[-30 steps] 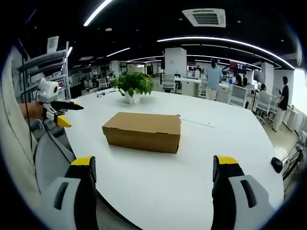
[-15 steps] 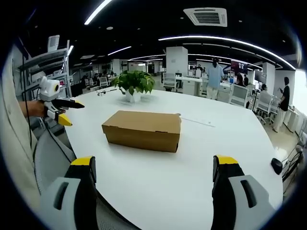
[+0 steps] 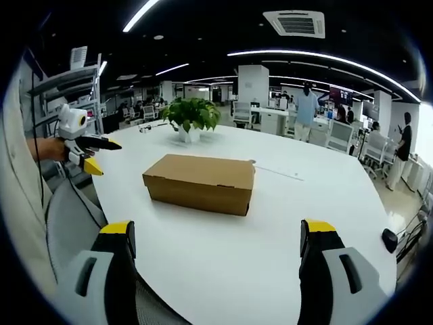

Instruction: Operate the shoe box by opening the lid, removing the specified soft item, and placing it in the target area until the item is outside and the box remains undamaged.

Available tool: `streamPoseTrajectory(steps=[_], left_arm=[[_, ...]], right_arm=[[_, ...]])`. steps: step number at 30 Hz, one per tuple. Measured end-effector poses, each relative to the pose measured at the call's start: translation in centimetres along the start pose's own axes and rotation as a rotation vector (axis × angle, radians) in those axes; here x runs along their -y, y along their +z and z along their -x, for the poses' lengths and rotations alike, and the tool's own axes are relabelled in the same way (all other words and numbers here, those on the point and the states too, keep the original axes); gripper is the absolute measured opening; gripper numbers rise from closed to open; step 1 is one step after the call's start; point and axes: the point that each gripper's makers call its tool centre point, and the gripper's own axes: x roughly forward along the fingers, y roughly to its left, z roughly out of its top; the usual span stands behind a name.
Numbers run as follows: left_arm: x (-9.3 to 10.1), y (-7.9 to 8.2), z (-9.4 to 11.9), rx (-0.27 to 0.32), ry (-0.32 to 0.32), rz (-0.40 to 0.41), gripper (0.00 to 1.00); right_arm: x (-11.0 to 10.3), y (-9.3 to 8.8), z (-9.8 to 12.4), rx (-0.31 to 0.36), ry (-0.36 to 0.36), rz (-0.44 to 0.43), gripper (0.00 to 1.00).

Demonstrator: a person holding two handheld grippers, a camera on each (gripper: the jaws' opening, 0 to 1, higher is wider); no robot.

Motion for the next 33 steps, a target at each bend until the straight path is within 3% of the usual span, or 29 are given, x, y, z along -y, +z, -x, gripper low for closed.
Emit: streamPoseTrajectory(steps=[33], left_arm=[[0.6, -0.1, -3.7, -0.024, -0.03, -0.009, 0.95]], right_arm=[[2.1, -0.7, -1.4, -0.034, 0.048, 0.039, 0.96]])
